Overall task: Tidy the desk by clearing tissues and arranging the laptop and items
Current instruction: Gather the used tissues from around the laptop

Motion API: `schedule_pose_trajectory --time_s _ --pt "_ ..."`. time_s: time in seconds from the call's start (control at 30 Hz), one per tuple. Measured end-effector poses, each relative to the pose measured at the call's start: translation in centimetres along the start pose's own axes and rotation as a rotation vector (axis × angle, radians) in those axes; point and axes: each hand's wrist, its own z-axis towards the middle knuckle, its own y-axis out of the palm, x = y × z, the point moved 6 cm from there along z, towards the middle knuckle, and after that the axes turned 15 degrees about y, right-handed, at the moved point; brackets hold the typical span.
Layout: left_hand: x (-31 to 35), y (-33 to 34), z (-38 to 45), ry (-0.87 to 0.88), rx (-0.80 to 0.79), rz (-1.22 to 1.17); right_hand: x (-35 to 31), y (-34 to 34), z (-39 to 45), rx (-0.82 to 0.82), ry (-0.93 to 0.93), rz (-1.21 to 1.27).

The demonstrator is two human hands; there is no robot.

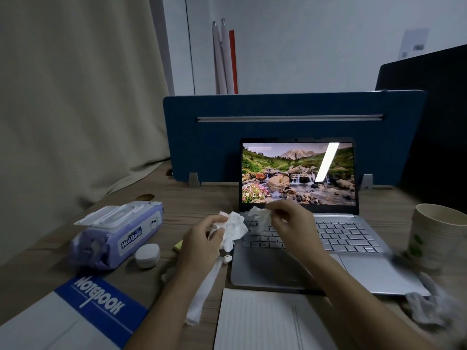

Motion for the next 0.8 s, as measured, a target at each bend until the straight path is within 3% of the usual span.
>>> schedule_pose_trajectory --time_s 0.17,0.37,0.63,0.8 --pt "0.0 0.1 -0.2 -0.084 0.008 -0.078 -0.4 -0.7 -1.2 -0.12 0.19 0.542" --pt "1.7 0.5 -0.3 -0.054 -0.02 -0.16 -1.7 0.2 -2.5 -0.365 0.292 1.051" --pt "2.2 1.2 -0.7 -0.041 -0.075 -0.235 -1.1 2.0 -3.2 -0.492 0.43 1.11" --pt "1.5 1.2 -0.4 -0.017 -0.058 -0.17 -0.5 2.5 -3.3 -0.471 0.396 0.926"
